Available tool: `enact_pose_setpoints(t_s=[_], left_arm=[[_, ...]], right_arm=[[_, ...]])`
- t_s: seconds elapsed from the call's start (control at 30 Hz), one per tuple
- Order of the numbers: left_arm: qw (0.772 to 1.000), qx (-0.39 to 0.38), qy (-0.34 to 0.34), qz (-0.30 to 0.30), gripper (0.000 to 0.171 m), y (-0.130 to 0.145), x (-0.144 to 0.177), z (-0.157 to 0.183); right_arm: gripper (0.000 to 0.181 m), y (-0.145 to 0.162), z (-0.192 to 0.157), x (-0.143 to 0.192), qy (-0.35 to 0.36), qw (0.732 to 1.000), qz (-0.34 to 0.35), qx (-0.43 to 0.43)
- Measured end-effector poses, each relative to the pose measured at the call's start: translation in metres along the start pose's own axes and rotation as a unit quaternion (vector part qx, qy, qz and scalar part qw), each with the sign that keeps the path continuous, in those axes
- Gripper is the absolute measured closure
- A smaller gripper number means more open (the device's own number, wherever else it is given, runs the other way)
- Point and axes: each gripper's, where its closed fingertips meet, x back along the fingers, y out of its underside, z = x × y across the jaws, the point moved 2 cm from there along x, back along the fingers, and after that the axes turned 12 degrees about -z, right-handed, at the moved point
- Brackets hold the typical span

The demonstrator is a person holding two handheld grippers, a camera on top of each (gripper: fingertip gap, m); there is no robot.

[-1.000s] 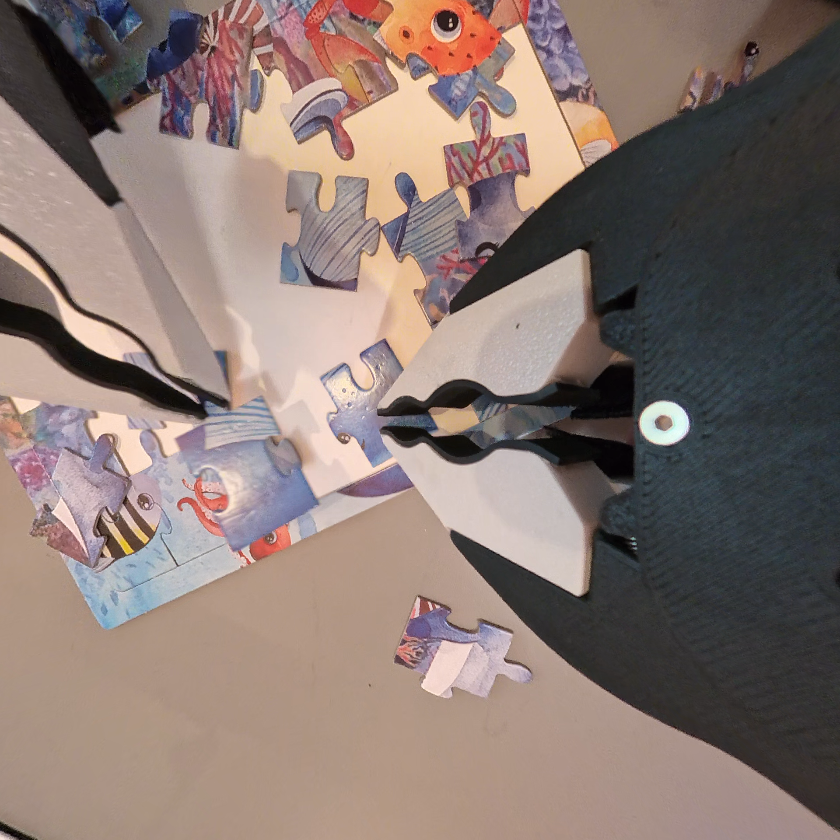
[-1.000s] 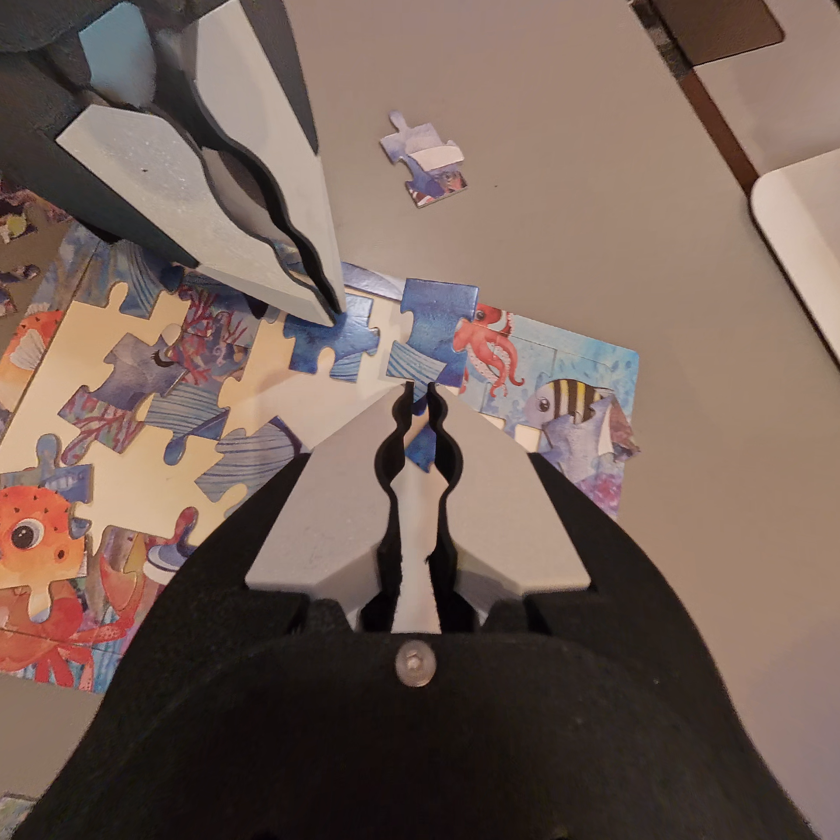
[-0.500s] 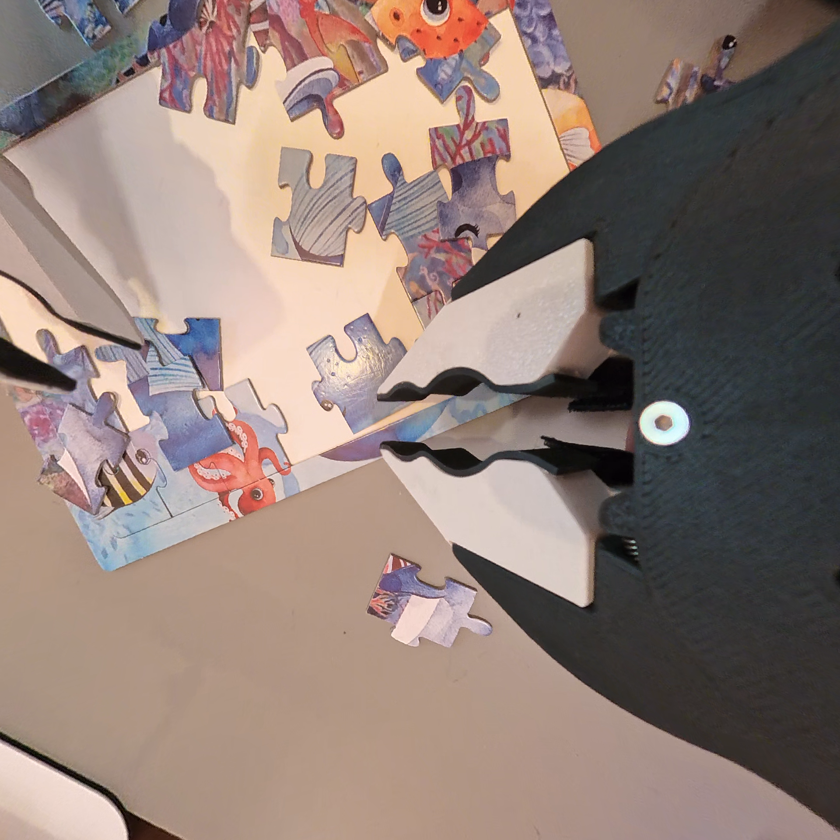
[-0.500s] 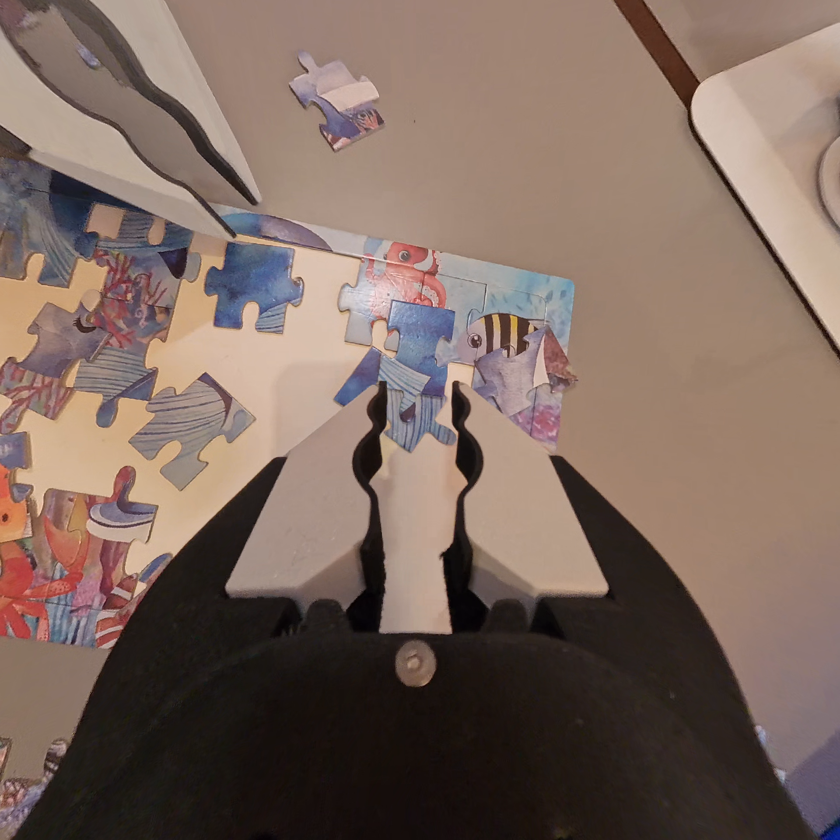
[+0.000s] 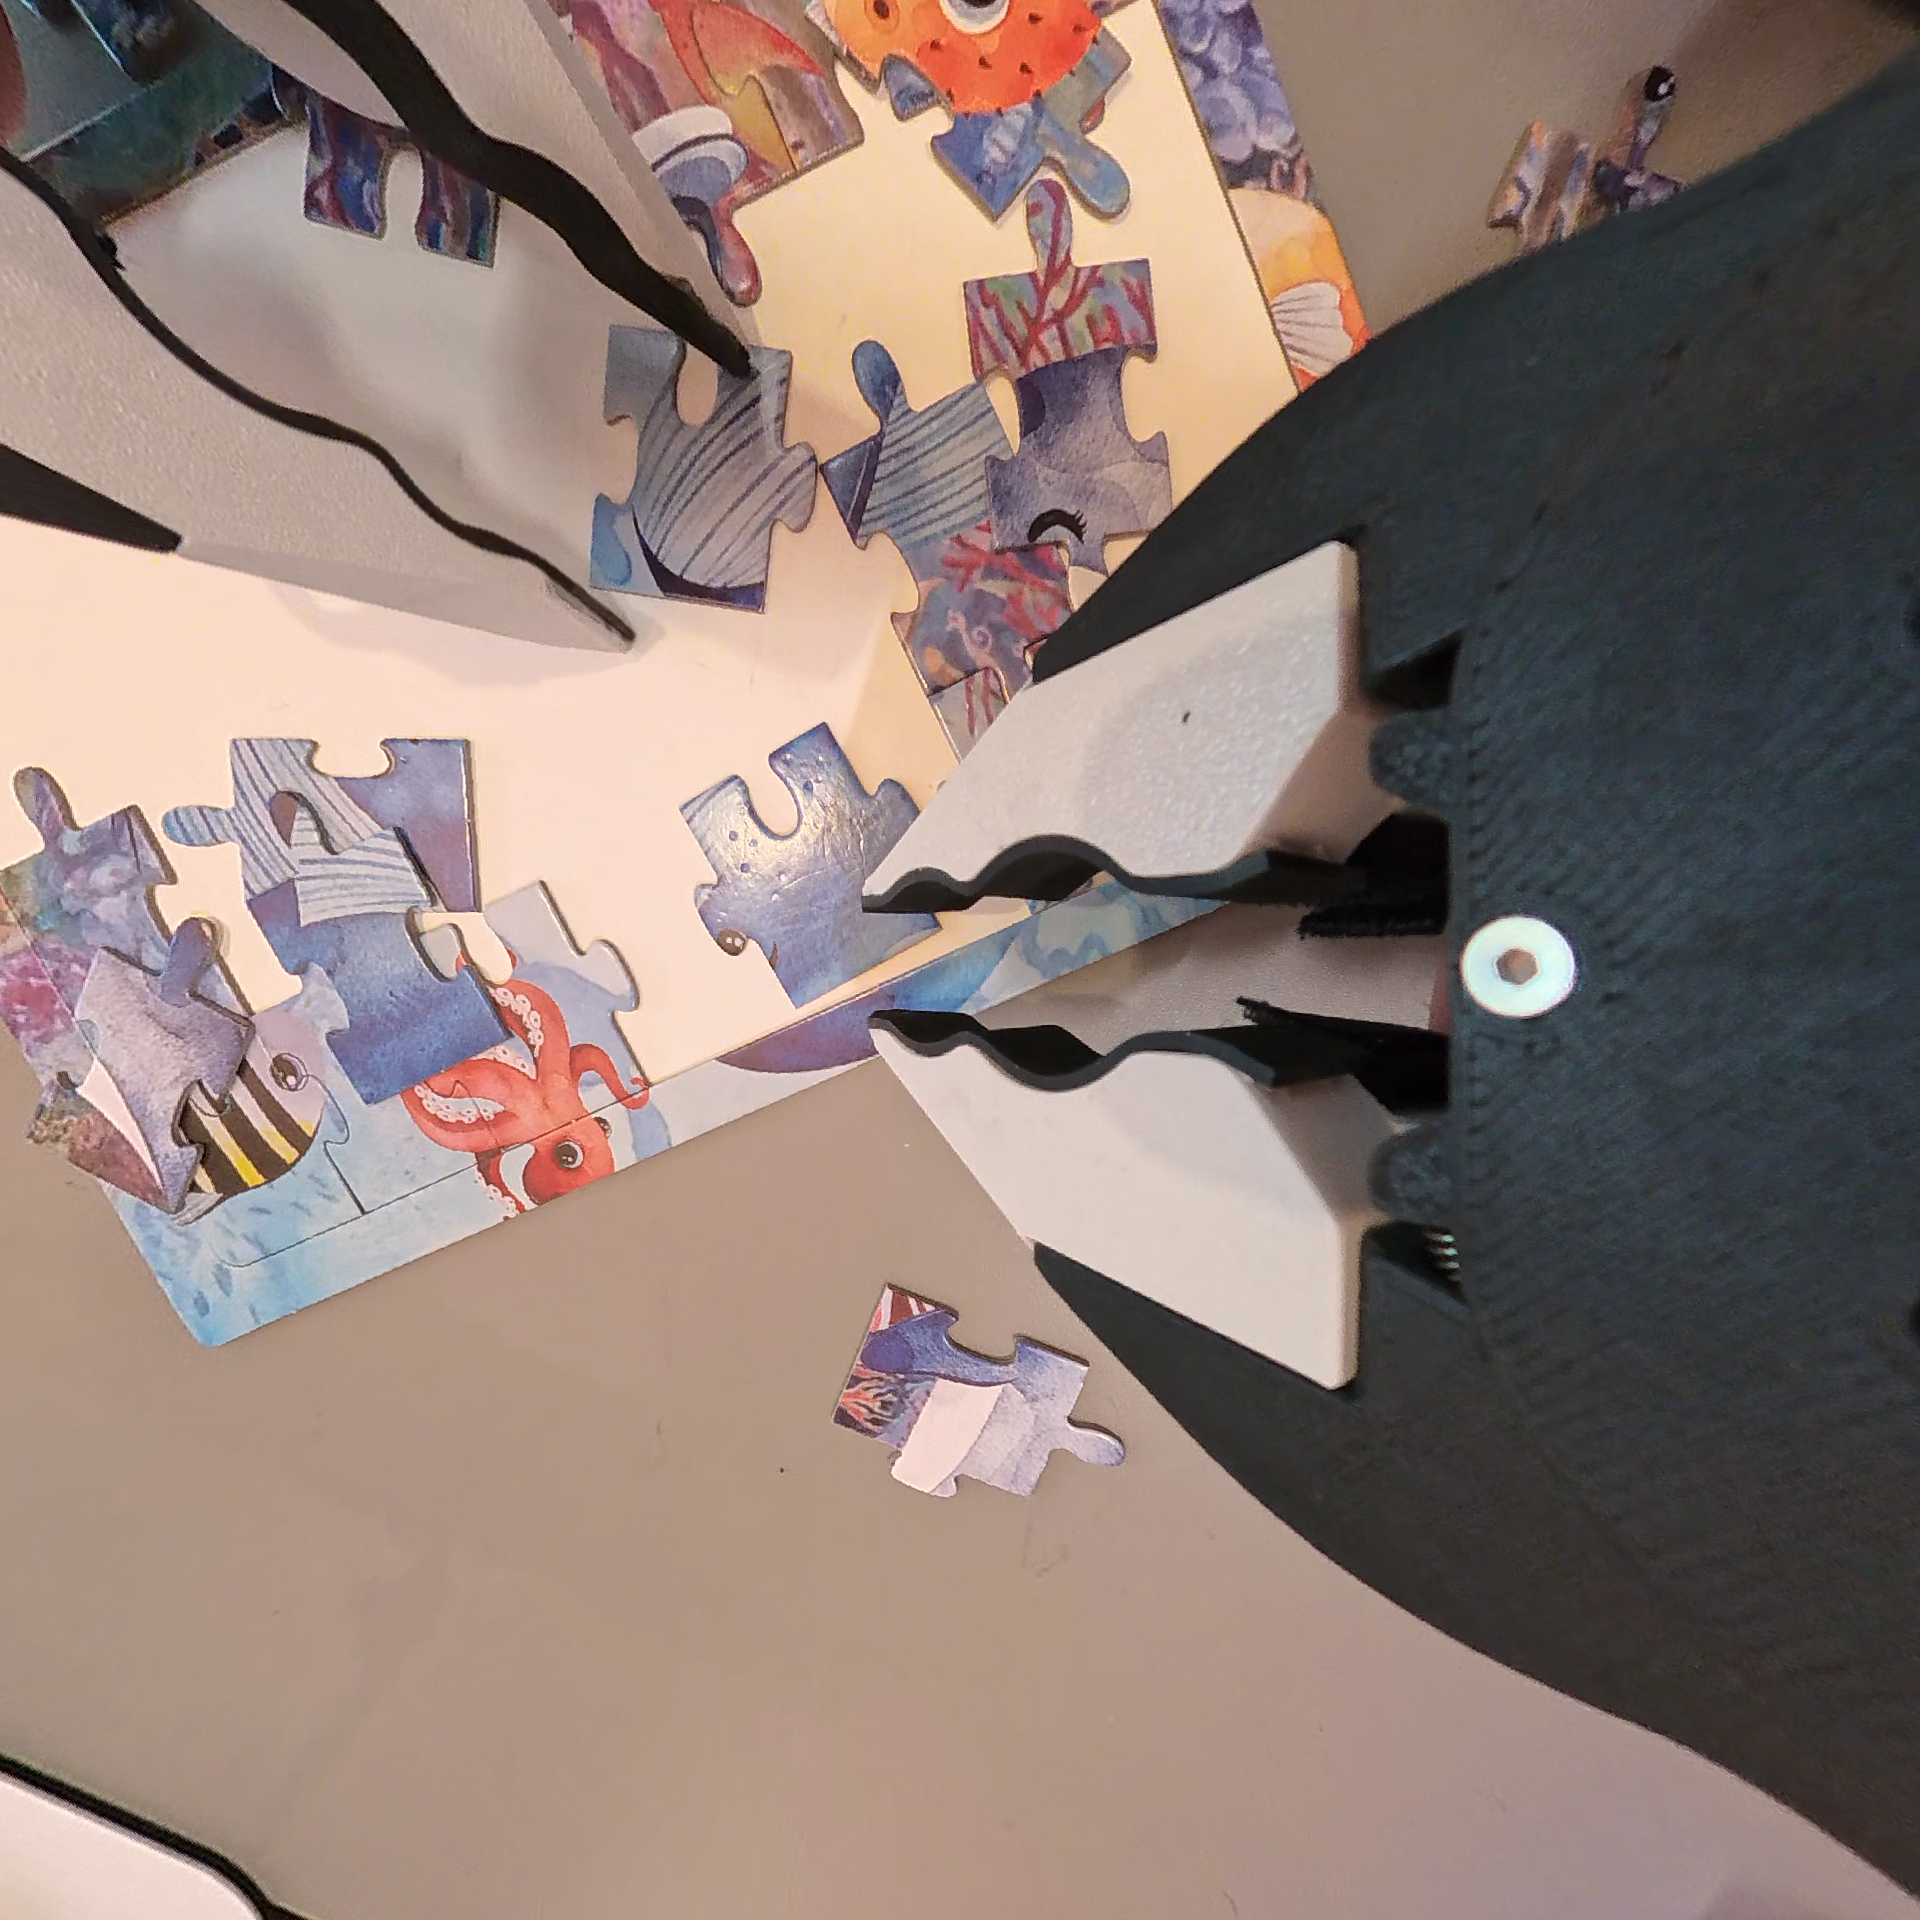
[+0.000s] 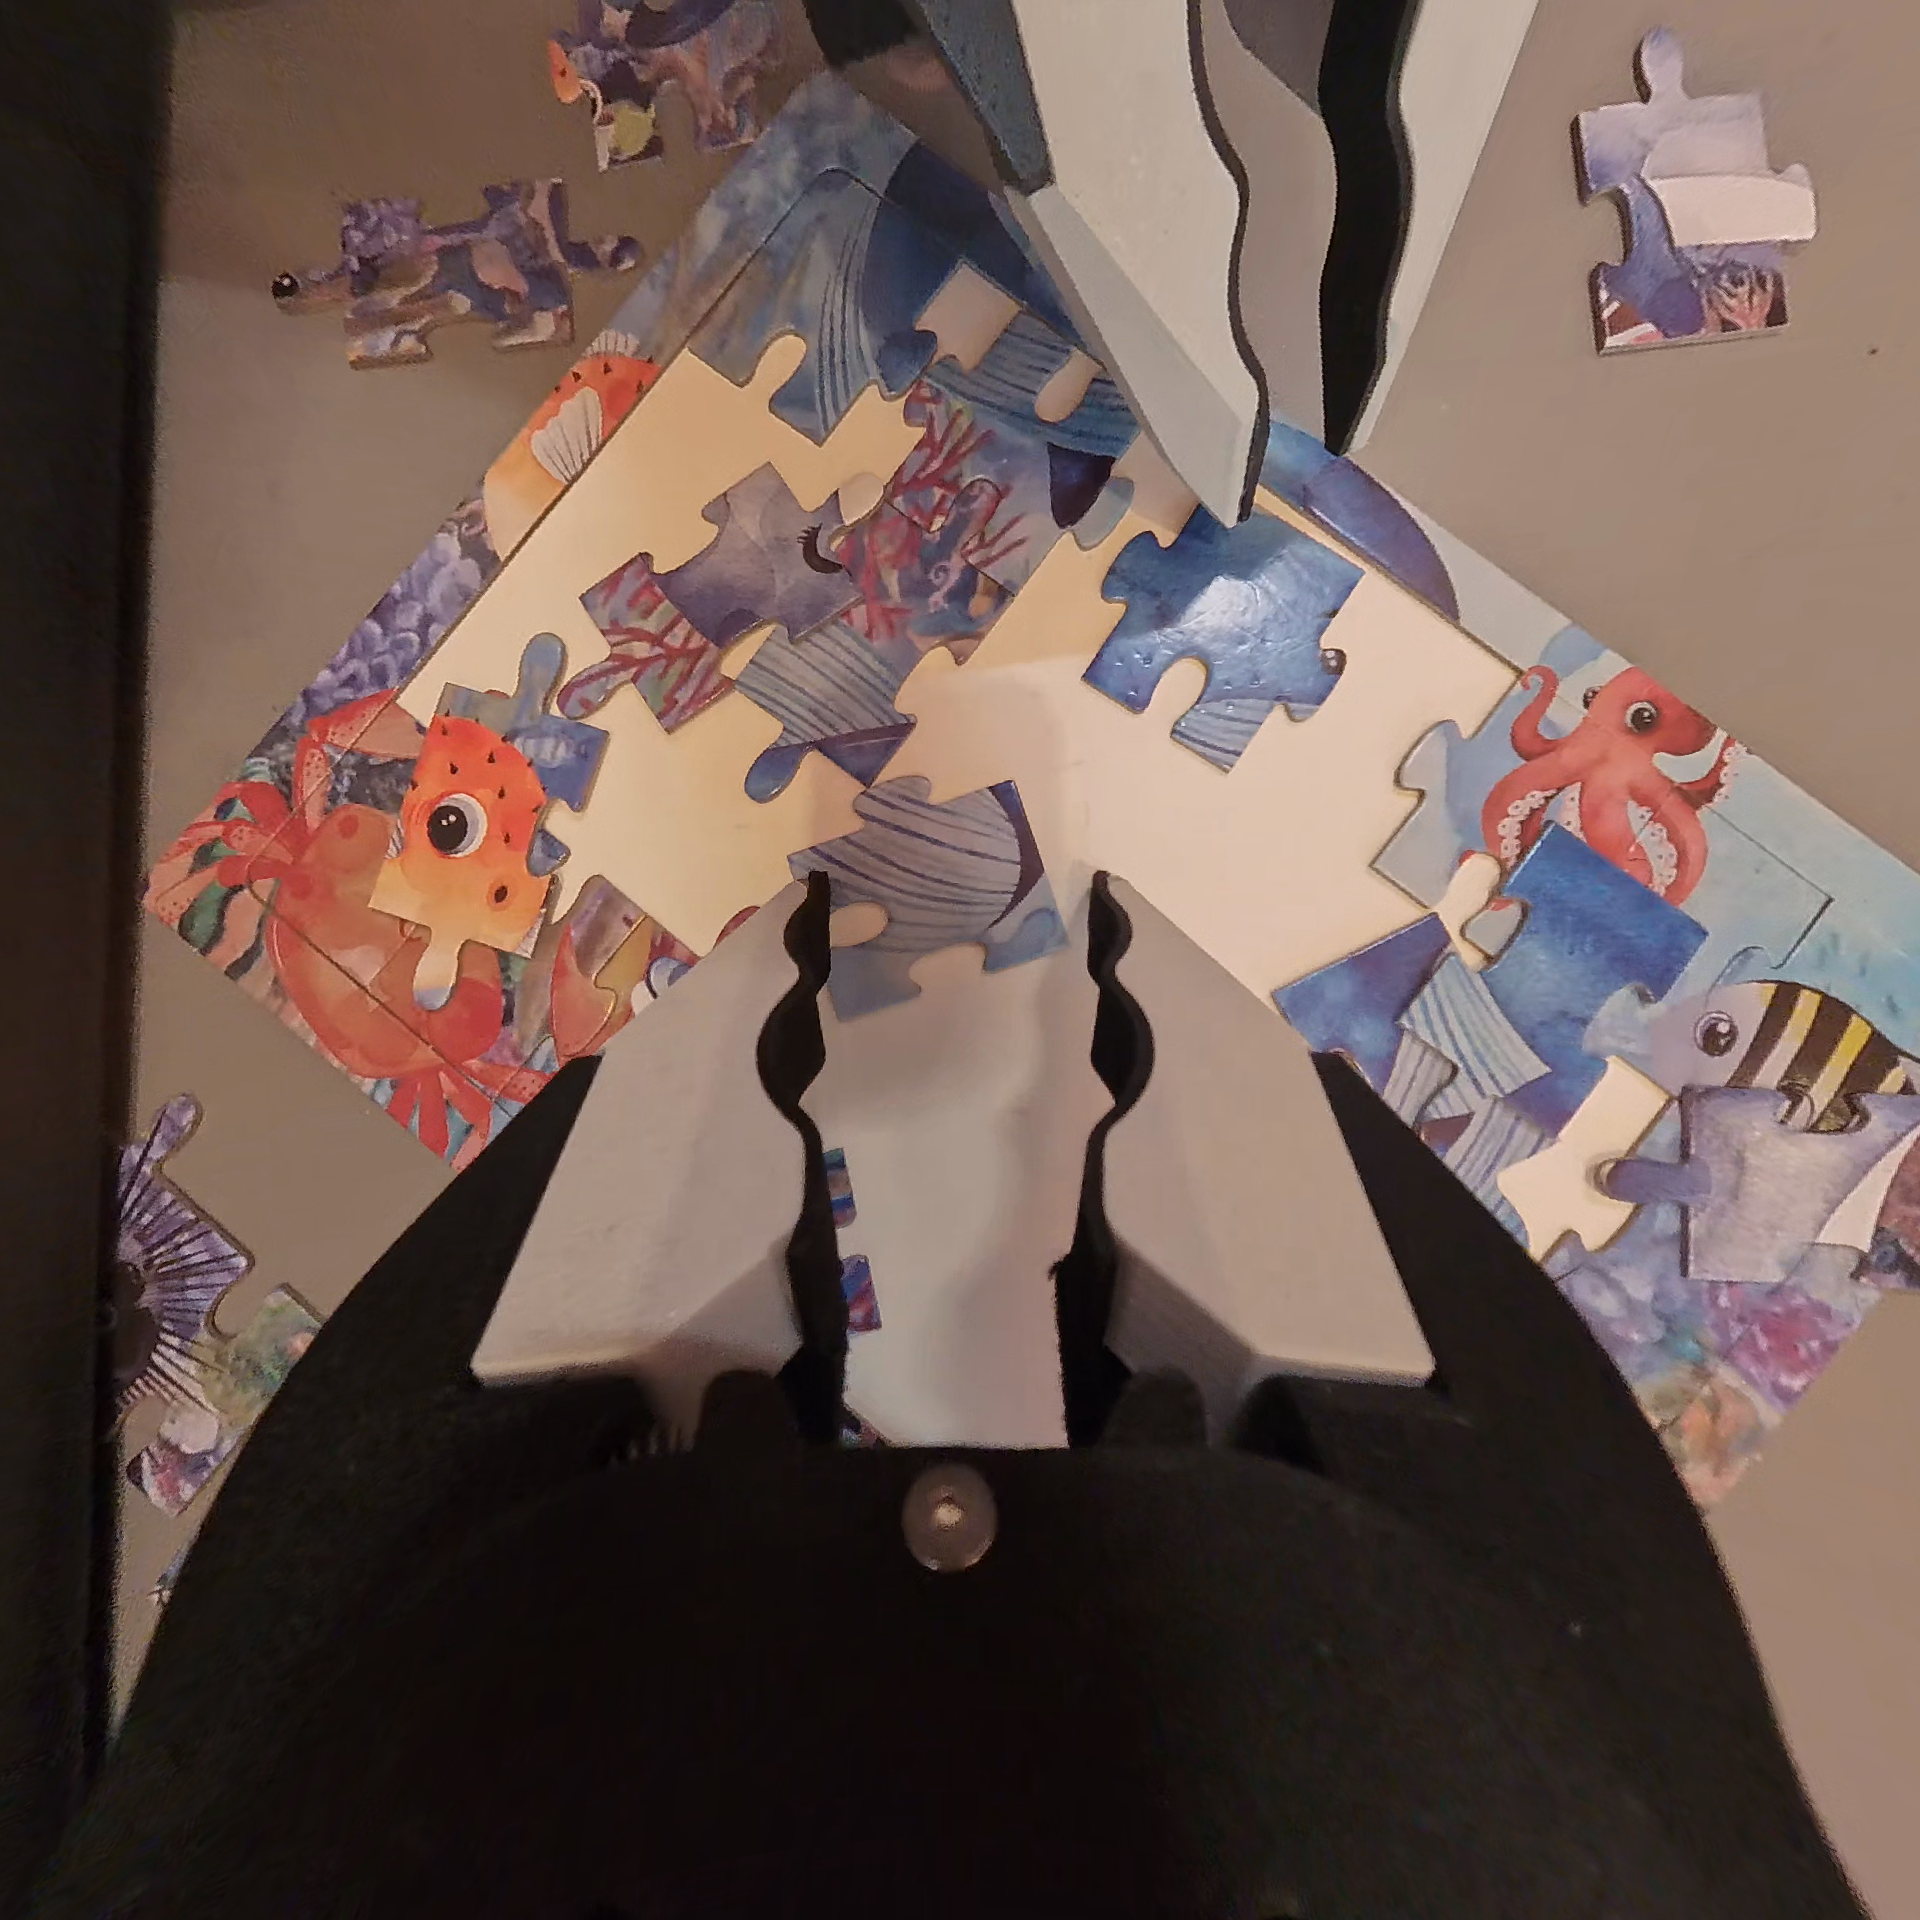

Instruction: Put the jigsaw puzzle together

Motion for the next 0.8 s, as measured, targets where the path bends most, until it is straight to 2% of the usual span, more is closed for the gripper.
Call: enact_pose_setpoints(t_s=[0.3, 0.77, 0.8], left_arm=[[1.000, -0.004, 0.000, -0.003, 0.155, 0.0000, -0.0009, 0.0013], [1.000, -0.010, -0.002, -0.008, 0.154, 0.0006, -0.0038, 0.0026], [1.000, -0.011, -0.001, -0.008, 0.154, 0.0002, -0.0043, 0.0033]], right_arm=[[0.149, 0.0021, -0.0004, 0.0020, 0.010, 1.000, -0.010, 0.010], [0.154, 0.0040, 0.0035, 0.0053, 0.025, 1.000, -0.013, 0.011], [0.164, 0.0031, 0.0057, 0.0071, 0.032, 0.999, -0.008, 0.010]])
